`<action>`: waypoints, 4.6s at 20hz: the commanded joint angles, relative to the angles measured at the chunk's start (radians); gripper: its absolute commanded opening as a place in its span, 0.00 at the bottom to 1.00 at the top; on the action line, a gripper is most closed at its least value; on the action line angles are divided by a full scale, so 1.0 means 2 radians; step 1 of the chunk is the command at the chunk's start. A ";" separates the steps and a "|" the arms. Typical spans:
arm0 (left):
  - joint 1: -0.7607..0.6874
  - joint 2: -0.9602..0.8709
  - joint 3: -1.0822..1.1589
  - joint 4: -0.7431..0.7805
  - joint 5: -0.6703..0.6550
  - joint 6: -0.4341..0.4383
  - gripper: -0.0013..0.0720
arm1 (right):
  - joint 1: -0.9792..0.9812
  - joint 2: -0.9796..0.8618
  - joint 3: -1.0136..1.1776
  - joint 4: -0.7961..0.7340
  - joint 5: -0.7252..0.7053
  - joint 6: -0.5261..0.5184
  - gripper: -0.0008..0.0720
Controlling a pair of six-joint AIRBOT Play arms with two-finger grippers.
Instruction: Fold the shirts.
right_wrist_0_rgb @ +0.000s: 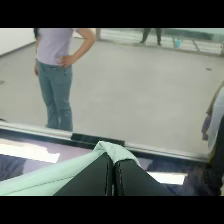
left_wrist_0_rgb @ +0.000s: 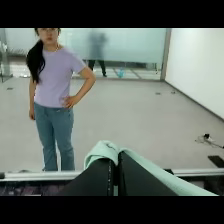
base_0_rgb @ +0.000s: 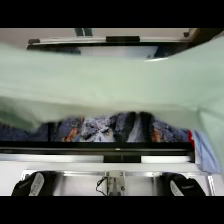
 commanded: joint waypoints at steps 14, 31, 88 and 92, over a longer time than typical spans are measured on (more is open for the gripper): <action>-0.086 -0.172 -0.446 0.062 0.060 0.058 0.06 | 0.001 -0.244 -0.349 -0.060 -0.115 0.081 0.09; -0.189 -0.541 -0.203 0.171 0.061 0.022 0.06 | -0.007 -0.426 -0.349 0.006 -0.236 0.086 0.09; -0.048 -0.264 -0.749 0.087 0.040 0.098 0.12 | -0.192 -0.206 -0.484 -0.015 0.139 -0.007 0.66; -0.048 -0.263 -0.749 0.087 0.027 0.117 0.06 | -0.213 -0.133 -0.638 0.074 0.091 -0.049 0.71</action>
